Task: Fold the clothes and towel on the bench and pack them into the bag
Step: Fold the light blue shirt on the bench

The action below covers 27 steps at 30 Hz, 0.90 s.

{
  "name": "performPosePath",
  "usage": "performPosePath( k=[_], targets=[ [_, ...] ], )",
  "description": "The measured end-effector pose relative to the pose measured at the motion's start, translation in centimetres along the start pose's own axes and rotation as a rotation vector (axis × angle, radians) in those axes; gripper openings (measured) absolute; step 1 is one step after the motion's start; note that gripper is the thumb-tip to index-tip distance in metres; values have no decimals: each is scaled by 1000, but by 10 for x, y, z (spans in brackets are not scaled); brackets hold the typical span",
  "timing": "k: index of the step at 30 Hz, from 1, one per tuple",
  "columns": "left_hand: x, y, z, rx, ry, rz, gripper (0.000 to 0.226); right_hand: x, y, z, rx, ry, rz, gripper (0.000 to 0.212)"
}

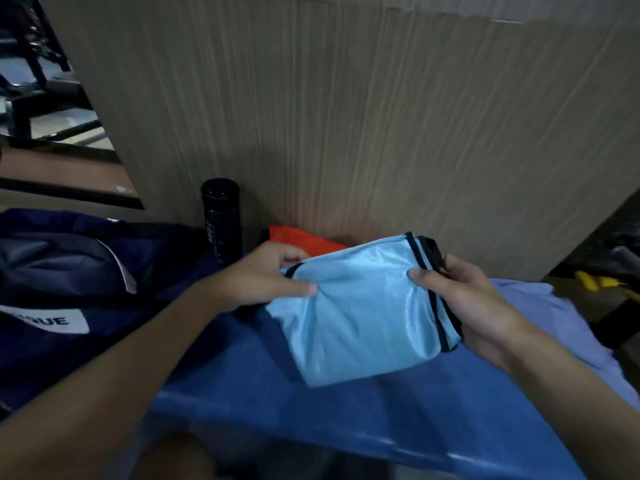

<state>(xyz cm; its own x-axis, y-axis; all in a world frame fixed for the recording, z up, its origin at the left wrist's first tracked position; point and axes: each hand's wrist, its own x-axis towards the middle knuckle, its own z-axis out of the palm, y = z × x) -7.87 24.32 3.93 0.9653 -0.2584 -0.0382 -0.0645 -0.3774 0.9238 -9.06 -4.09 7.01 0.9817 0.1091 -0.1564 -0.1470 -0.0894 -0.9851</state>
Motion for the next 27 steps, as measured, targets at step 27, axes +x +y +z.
performPosePath(
  k=[27],
  targets=[
    [117,-107,7,1182,138,288,62,136,100,64,-1439,22,-813,61]
  ],
)
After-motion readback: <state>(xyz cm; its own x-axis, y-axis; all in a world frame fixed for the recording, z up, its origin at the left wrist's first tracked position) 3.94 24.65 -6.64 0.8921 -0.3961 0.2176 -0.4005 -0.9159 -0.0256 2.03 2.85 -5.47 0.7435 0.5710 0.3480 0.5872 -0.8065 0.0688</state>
